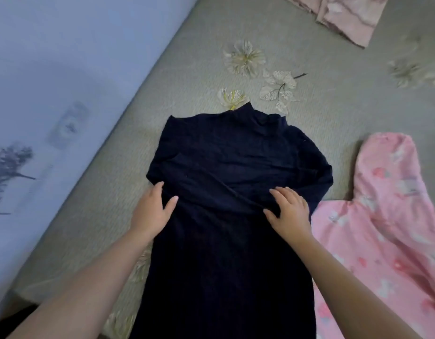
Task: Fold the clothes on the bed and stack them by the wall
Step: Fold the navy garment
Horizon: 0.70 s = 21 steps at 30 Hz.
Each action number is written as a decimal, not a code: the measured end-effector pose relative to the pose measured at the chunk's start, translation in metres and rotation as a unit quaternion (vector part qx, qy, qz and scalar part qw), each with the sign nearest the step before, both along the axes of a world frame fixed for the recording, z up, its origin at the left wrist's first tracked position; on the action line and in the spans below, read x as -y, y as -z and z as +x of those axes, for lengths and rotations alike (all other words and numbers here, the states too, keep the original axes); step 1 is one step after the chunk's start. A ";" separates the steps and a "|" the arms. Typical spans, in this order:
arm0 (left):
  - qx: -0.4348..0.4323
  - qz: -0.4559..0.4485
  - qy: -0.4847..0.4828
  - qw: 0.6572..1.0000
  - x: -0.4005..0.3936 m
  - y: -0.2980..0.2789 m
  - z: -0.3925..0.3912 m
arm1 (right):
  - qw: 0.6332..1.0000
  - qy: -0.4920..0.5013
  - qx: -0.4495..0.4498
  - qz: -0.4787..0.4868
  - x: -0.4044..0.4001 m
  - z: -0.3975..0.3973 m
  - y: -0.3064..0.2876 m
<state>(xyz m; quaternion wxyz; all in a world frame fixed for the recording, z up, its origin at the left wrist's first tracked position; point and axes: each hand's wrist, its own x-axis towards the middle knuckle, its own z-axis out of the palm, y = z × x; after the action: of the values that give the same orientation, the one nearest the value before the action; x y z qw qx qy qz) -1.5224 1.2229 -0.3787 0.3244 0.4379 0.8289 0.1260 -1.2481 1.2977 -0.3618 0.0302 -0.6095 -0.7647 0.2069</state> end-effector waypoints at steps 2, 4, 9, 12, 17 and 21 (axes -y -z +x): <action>0.041 0.000 -0.010 0.999 -0.012 0.016 0.009 | 0.996 0.022 0.091 -0.016 -0.003 0.028 0.009; 0.021 -0.001 -0.022 1.000 -0.026 0.026 0.017 | 0.990 0.004 0.133 -0.037 -0.007 0.050 0.009; -0.180 0.058 0.083 0.979 -0.045 0.029 0.029 | 0.993 -0.054 0.100 0.023 -0.009 0.079 0.011; -0.199 0.059 0.279 0.938 -0.059 0.034 0.035 | 0.999 -0.039 0.034 0.017 -0.024 0.075 0.011; -0.136 -0.045 0.355 0.924 -0.084 0.034 0.045 | 0.999 -0.033 -0.013 -0.029 -0.054 0.076 0.003; -0.094 0.097 0.276 0.952 -0.106 0.015 0.034 | 0.995 -0.030 0.055 -0.074 -0.097 0.086 -0.018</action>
<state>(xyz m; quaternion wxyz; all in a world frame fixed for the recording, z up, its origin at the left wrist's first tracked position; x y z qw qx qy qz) -1.4885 1.3291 -0.3940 0.2234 0.6887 0.6862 0.0701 -1.1621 1.3950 -0.3434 -0.0631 -0.5976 -0.7655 0.2298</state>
